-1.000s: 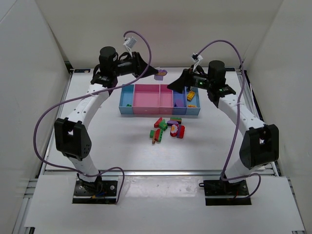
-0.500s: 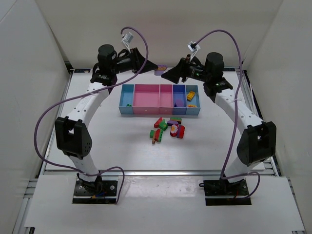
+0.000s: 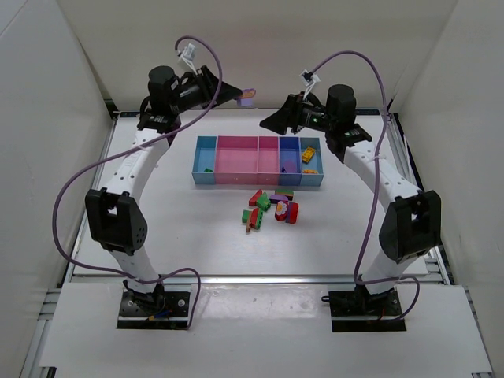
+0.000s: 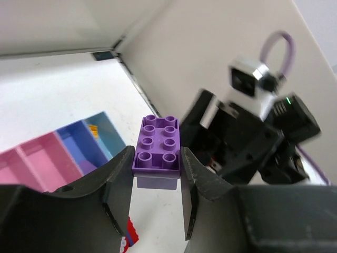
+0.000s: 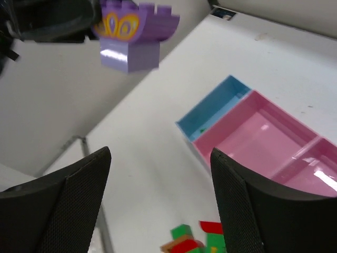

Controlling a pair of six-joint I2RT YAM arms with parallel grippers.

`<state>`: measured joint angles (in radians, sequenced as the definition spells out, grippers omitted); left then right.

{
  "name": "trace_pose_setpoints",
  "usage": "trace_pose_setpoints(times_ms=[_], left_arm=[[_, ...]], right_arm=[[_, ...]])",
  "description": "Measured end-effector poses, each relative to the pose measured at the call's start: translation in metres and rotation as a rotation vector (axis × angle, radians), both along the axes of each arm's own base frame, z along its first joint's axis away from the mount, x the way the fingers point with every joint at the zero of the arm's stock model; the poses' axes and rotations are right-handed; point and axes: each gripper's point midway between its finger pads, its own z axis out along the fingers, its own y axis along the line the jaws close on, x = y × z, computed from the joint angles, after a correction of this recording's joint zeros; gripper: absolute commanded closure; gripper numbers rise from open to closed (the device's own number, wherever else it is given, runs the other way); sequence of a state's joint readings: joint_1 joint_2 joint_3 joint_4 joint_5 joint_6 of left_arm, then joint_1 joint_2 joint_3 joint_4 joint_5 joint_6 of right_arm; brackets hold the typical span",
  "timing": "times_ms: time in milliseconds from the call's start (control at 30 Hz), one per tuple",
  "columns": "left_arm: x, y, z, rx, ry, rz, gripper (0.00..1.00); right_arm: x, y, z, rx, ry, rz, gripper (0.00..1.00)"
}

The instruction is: Sort the legos into containers by color

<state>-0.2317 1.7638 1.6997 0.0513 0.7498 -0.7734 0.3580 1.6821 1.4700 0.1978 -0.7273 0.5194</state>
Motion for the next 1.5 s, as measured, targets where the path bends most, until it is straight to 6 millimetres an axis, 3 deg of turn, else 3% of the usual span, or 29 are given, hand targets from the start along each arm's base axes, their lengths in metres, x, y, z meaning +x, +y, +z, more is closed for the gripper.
trace_pose_setpoints(times_ms=[133, 233, 367, 433, 700, 867, 1133, 1500], left_arm=[[0.019, 0.022, -0.018, -0.002, 0.128, 0.135, 0.9], [0.028, 0.035, -0.033, -0.005, 0.234, 0.219, 0.9], [0.029, 0.042, -0.057, -0.015, 0.408, 0.303, 0.9], [0.027, 0.046, -0.069, -0.019, 0.494, 0.342, 0.9], [0.013, 0.053, -0.098, -0.062, 0.773, 0.44, 0.9], [0.003, 0.055, -0.094, -0.106, 0.856, 0.469, 0.9], [-0.009, 0.055, -0.073, -0.168, 0.871, 0.472, 0.9], [-0.013, 0.051, -0.08, -0.186, 0.912, 0.459, 0.9]], right_arm=[[0.002, -0.011, -0.019, -0.136, -0.098, -0.063, 0.21], [-0.014, -0.013, -0.029, -0.316, -0.333, -0.112, 0.21], [-0.061, 0.021, -0.028, -0.48, -0.716, -0.066, 0.26], [-0.073, 0.038, -0.027, -0.53, -0.86, -0.058, 0.28], [-0.038, 0.056, -0.037, -0.744, -1.17, -0.224, 0.24], [-0.023, 0.057, -0.037, -0.793, -1.242, -0.297, 0.26], [-0.019, 0.061, -0.025, -0.747, -1.248, -0.359, 0.3], [-0.023, 0.075, -0.022, -0.68, -1.283, -0.308, 0.3]])
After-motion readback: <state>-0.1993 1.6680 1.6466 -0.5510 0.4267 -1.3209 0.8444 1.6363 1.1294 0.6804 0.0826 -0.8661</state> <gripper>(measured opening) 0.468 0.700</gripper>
